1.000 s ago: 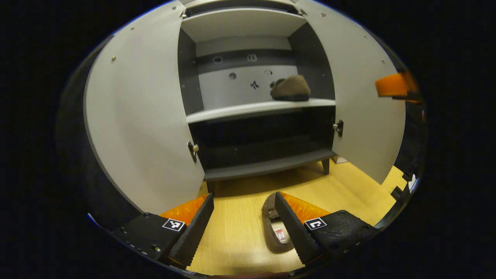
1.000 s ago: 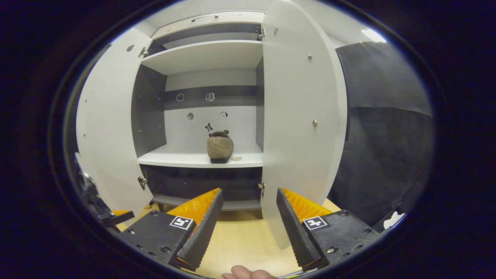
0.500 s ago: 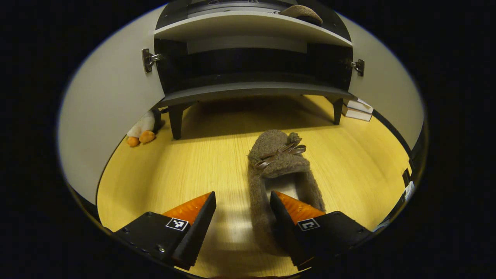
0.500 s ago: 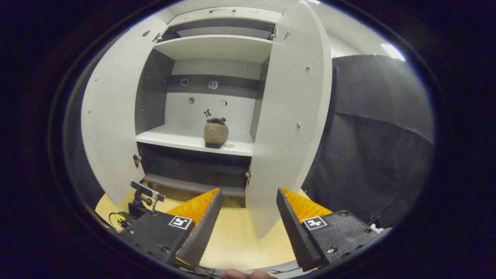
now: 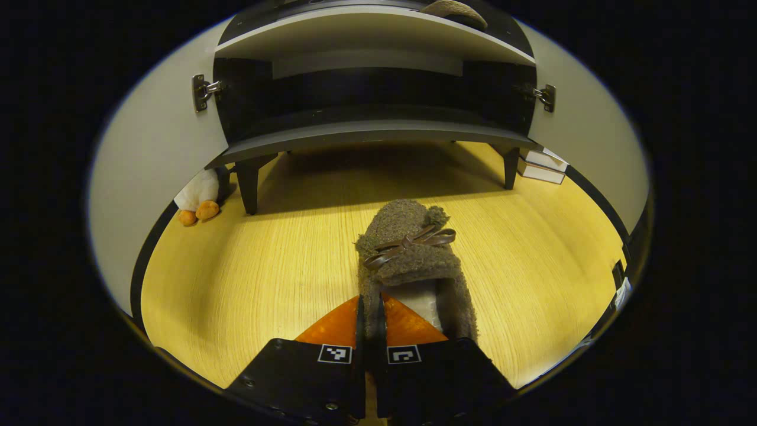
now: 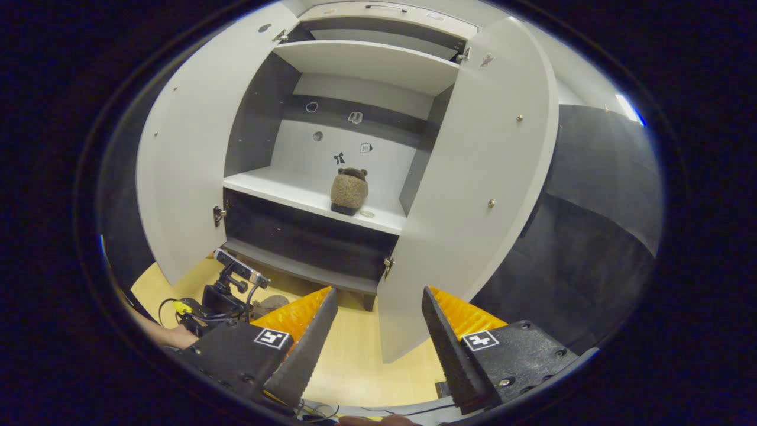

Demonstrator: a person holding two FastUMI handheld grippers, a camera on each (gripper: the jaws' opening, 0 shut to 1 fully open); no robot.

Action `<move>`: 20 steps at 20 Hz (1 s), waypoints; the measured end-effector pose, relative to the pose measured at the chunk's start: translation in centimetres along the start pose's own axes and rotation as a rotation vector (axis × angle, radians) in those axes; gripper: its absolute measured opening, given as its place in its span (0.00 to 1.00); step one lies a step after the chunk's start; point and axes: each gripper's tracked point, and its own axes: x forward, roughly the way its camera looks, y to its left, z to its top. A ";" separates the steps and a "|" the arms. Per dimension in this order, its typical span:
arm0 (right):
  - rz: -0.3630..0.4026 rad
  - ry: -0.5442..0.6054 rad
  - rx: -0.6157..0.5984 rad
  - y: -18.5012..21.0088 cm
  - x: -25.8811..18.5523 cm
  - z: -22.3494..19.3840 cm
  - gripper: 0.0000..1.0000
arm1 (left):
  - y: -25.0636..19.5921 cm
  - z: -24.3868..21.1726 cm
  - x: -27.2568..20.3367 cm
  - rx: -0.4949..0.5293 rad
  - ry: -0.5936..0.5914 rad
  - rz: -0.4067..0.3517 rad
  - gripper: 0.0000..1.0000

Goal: Grab one shoe with the right hand and put it into the shoe cabinet, grab the other shoe with the left hand and put it into the shoe cabinet; then close the right door with the right hand and the left door with the left hand.

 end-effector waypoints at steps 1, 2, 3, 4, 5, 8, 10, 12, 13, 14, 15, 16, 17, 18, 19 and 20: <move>0.006 -0.006 0.010 0.1 0.2 0.2 0.92 | 0.7 0.9 -0.6 -0.018 -0.018 0.029 0.07; 0.017 -0.011 0.024 0.3 0.4 0.4 0.92 | 1.2 1.9 -1.5 -0.024 -0.037 0.054 0.07; 0.030 -0.013 0.035 0.6 0.7 0.5 0.92 | 1.6 3.0 -2.7 -0.019 -0.061 0.074 0.07; 0.043 -0.017 0.046 0.8 0.9 0.7 0.92 | 2.0 4.6 -4.2 -0.016 -0.094 0.082 0.07; 0.058 -0.023 0.058 1.2 1.2 0.9 0.91 | 2.2 6.3 -5.9 -0.023 -0.127 0.081 0.07; 0.105 -0.053 0.102 2.1 2.0 2.1 0.92 | 2.2 11.9 -12.4 -0.072 -0.216 0.076 0.07; 0.133 -0.070 0.129 2.8 2.6 2.7 0.92 | 1.7 15.5 -17.1 -0.113 -0.269 0.058 0.07; 0.155 -0.085 0.156 3.1 3.1 3.3 0.92 | 1.1 19.2 -21.8 -0.138 -0.336 0.054 0.07; 0.163 -0.090 0.171 3.2 3.4 3.5 0.92 | 0.9 21.2 -23.8 -0.153 -0.384 0.048 0.07; 0.171 -0.093 0.184 3.2 3.7 3.8 0.91 | 0.7 22.9 -25.3 -0.164 -0.422 0.047 0.07; 0.180 -0.098 0.194 3.3 4.0 4.0 0.92 | 0.6 24.4 -26.5 -0.170 -0.457 0.049 0.07; 0.184 -0.105 0.202 3.3 4.2 4.4 0.91 | 0.7 25.6 -27.2 -0.170 -0.486 0.062 0.07; 0.188 -0.109 0.203 3.4 4.4 4.5 0.92 | 0.9 26.7 -27.5 -0.171 -0.497 0.080 0.07; 0.192 -0.113 0.199 3.4 4.6 4.8 0.92 | 0.8 27.3 -28.2 -0.183 -0.499 0.097 0.07; 0.193 -0.121 0.193 3.4 4.7 5.0 0.92 | 1.7 27.0 -25.9 -0.197 -0.485 0.108 0.07; 0.192 -0.133 0.190 3.3 4.7 5.3 0.95 | 2.1 28.4 -25.1 -0.215 -0.473 0.113 0.07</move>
